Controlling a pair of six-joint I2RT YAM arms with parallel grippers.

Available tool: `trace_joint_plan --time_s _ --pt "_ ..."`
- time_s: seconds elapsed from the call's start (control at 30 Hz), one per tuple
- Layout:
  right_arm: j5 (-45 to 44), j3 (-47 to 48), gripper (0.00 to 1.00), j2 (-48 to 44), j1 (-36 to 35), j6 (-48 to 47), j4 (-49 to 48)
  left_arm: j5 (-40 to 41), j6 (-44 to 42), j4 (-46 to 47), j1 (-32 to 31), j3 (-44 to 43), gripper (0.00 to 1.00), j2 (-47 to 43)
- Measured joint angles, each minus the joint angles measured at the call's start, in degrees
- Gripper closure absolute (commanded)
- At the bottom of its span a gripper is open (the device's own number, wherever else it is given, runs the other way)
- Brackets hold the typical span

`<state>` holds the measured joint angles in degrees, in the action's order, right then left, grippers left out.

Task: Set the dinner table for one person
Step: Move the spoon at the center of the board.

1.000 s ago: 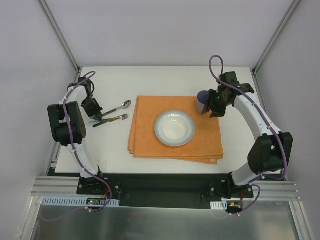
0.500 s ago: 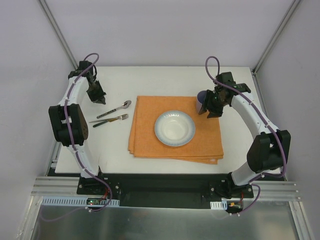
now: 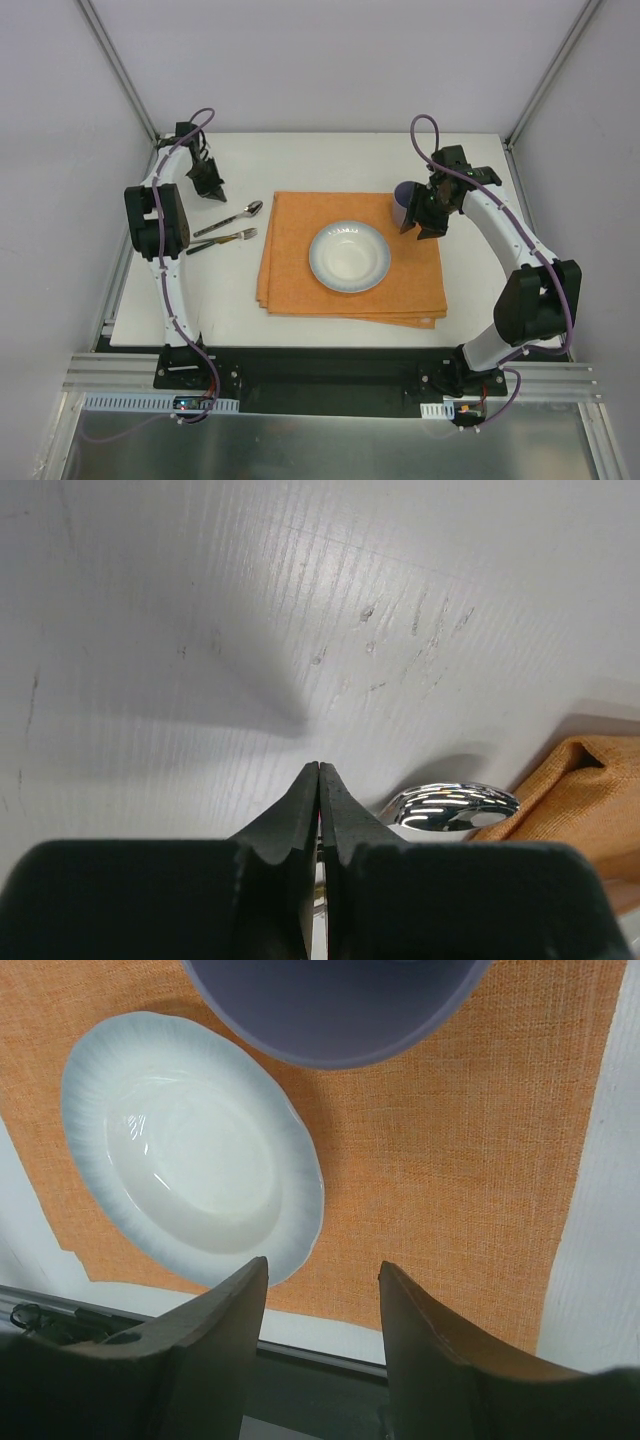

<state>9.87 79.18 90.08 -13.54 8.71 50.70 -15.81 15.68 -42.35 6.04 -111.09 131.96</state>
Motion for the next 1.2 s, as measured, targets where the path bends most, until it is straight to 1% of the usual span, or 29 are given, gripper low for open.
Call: trace_joint_plan --time_s 0.13,0.23,0.33,0.5,0.6,0.77,0.9,1.07,1.1,1.13,1.17,1.2 --pt "-0.02 0.00 0.49 0.00 0.00 -0.26 0.39 1.14 -0.33 0.28 0.00 -0.33 1.00 0.00" --pt "0.00 0.02 0.49 0.09 0.00 -0.39 0.70 1.55 -0.59 0.57 0.00 1.01 1.00 -0.26" --pt "0.04 0.55 0.49 0.63 0.00 -0.37 0.81 1.79 -0.98 1.07 0.00 5.60 1.00 -1.75" --pt "0.22 1.22 0.48 1.40 -0.02 -0.35 0.70 0.57 -1.18 1.53 0.00 14.99 1.00 -7.17" --pt "0.35 1.29 0.48 1.42 -0.02 -0.35 0.68 1.31 -1.07 1.16 0.00 20.90 1.00 -10.97" --pt "0.46 1.29 0.49 1.42 -0.28 -0.31 0.55 2.89 0.90 0.37 0.00 27.80 1.00 -16.44" --pt "0.50 1.29 0.49 1.42 -0.39 -0.31 0.50 3.45 2.45 -0.61 0.00 30.25 1.00 -20.44" --pt "0.52 1.27 0.48 1.42 -0.48 -0.33 0.46 3.80 3.54 -0.92 0.00 30.38 1.00 -22.95" --pt "0.50 1.27 0.48 1.42 -0.50 -0.33 0.46 3.87 3.72 -0.96 0.00 30.34 0.97 -23.26" --pt "0.50 1.27 0.49 1.42 -0.50 -0.33 0.46 3.85 3.98 -1.03 0.00 30.18 0.91 -23.47" --pt "0.50 1.27 0.49 1.42 -0.50 -0.33 0.46 3.85 4.26 -1.14 -0.07 29.90 0.74 -23.67" --pt "0.50 1.27 0.49 1.42 -0.50 -0.33 0.46 3.85 4.46 -1.31 -0.11 29.49 0.65 -23.82"
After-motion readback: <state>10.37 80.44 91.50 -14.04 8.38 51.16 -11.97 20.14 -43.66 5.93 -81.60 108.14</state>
